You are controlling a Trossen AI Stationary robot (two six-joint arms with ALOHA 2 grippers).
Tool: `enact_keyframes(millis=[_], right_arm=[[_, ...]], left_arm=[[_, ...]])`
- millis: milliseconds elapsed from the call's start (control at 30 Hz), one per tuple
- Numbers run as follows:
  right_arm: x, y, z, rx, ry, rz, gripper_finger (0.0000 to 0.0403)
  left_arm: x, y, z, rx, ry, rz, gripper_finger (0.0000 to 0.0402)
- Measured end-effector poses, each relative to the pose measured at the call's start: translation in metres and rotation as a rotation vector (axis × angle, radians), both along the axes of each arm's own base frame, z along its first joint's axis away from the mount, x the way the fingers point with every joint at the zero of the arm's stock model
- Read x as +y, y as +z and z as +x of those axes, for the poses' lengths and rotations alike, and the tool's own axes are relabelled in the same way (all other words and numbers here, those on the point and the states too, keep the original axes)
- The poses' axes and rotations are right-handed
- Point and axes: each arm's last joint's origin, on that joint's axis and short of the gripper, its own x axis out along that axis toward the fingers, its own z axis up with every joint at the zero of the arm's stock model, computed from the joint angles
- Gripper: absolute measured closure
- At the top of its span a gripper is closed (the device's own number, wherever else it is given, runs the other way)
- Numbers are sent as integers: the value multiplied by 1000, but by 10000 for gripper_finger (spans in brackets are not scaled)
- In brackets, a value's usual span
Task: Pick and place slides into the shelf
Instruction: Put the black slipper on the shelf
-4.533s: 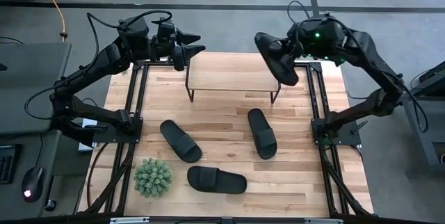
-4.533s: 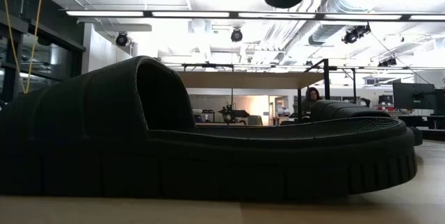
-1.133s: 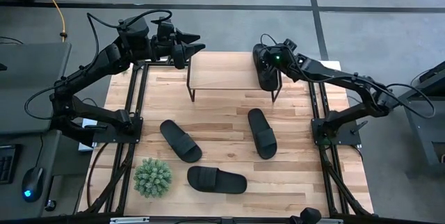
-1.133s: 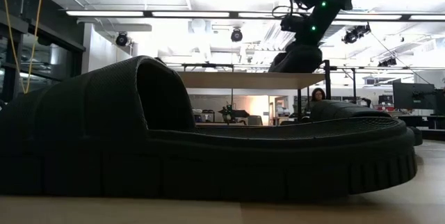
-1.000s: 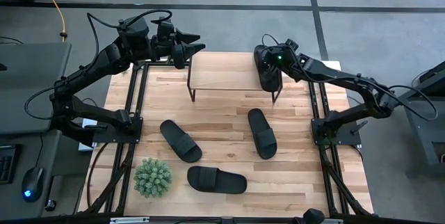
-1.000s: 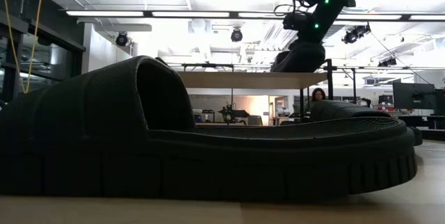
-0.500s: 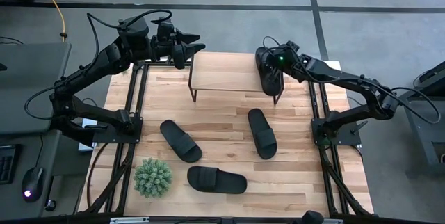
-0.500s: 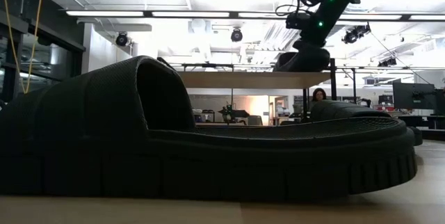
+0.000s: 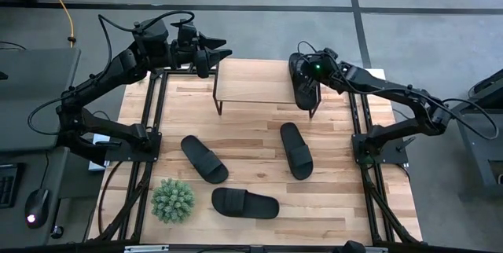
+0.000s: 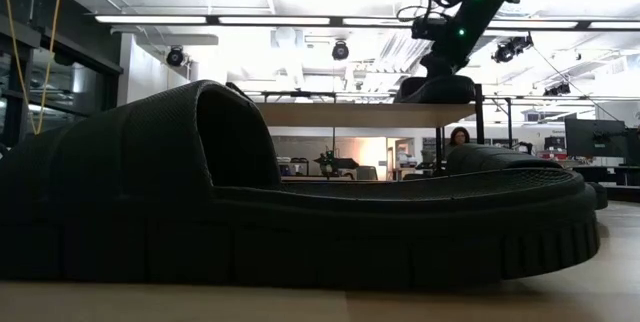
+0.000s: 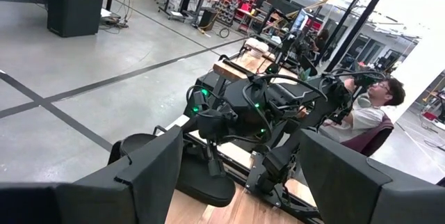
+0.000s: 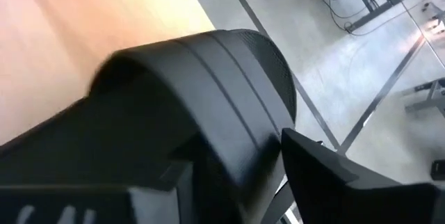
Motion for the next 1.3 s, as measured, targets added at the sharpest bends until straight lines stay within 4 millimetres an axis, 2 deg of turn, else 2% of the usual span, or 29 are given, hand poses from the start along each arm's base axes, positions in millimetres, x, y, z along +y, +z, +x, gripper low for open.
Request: enact_keyframes(millis=[167, 367, 667, 867, 1100, 1300], right_arm=[[13, 7, -1, -15, 38, -7, 212], [30, 22, -8, -101, 31, 0, 210], [57, 44, -23, -307, 15, 47, 210], [76, 56, -28, -470, 78, 159, 210], [93, 58, -25, -583, 151, 350, 210], [105, 58, -21, -614, 182, 439, 210]], left_arm=[[0, 0, 0, 1, 0, 1, 131], [0, 0, 0, 3, 0, 2, 131], [0, -4, 0, 33, 0, -18, 131], [-1, -12, -1, 108, -4, -62, 131], [-5, -18, -1, 145, -134, -121, 131], [-11, -21, -1, 146, -289, -212, 131]])
